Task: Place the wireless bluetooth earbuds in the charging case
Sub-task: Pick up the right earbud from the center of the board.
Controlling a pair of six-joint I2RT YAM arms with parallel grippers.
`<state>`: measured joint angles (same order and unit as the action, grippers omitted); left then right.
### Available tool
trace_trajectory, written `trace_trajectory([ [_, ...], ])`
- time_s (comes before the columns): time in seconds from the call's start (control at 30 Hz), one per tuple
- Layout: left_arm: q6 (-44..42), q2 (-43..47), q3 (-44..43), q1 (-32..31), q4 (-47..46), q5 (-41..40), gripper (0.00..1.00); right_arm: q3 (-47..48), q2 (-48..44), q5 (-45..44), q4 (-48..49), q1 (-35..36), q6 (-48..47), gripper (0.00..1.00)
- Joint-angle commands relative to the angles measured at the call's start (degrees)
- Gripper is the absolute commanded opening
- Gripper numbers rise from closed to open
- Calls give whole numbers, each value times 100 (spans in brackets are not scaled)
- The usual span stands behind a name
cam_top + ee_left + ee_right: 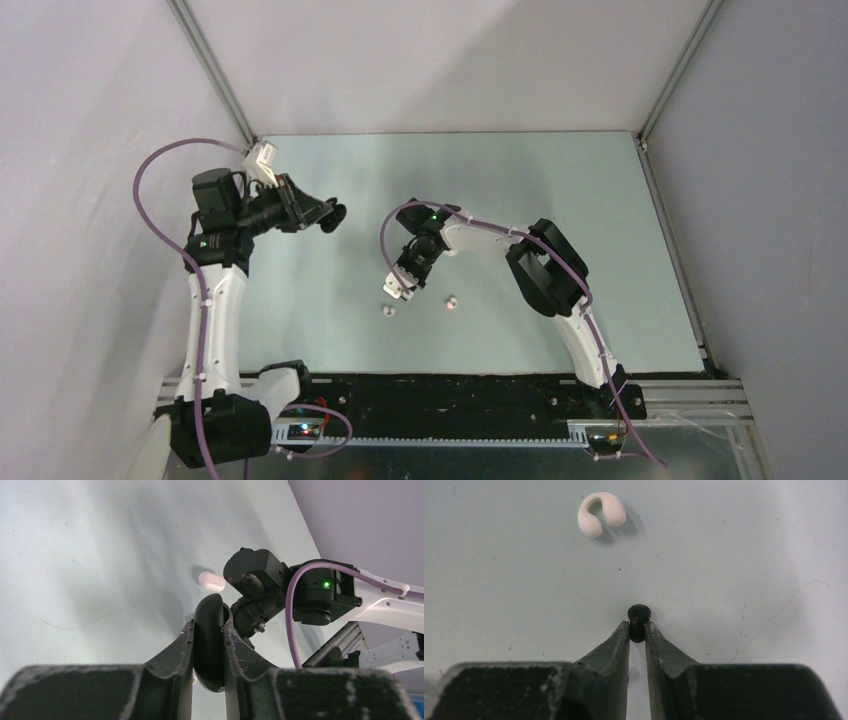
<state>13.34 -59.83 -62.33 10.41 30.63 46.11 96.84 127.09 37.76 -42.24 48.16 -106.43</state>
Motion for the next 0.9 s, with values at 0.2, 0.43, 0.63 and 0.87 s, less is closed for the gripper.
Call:
trace_trajectory([
  [0.2,98,194,82,55,-139,26,0,302,100,77,-147,70,435,16],
  [0.43,62,196,102,52,-137,14,0,466,120,-41,-78,61,795,5],
  [0.63,-320,-210,72,35,-139,-69,0,972,-372,-260,-981,-91,1182,0],
  [0.87,-1136,-749,13,-608,-134,-286,0,844,-1670,-515,-2441,-471,1613,0],
])
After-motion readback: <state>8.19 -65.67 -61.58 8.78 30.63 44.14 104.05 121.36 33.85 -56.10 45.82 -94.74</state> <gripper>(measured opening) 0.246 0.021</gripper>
